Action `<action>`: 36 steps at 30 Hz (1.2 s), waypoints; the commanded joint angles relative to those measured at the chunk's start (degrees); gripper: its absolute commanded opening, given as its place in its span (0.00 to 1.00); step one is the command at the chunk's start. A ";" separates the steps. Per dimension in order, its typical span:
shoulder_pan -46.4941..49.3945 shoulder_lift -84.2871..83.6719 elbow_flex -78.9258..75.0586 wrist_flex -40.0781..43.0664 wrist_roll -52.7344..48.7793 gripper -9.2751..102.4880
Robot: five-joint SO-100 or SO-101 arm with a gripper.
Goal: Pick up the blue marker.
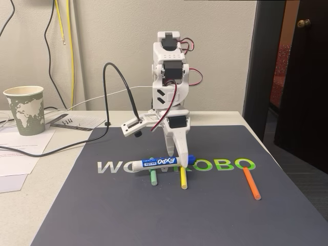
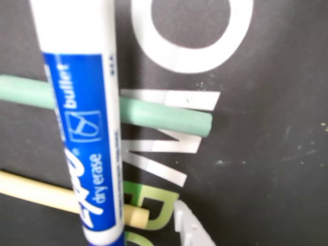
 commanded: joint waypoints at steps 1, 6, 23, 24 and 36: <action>-0.70 -1.23 -5.80 1.93 -0.35 0.50; -0.79 -5.10 -11.95 6.50 -0.35 0.50; -0.70 -5.62 -11.87 8.17 -0.62 0.37; -0.70 -5.62 -11.87 8.09 -0.62 0.34; -0.79 -5.27 -11.87 7.91 -0.70 0.21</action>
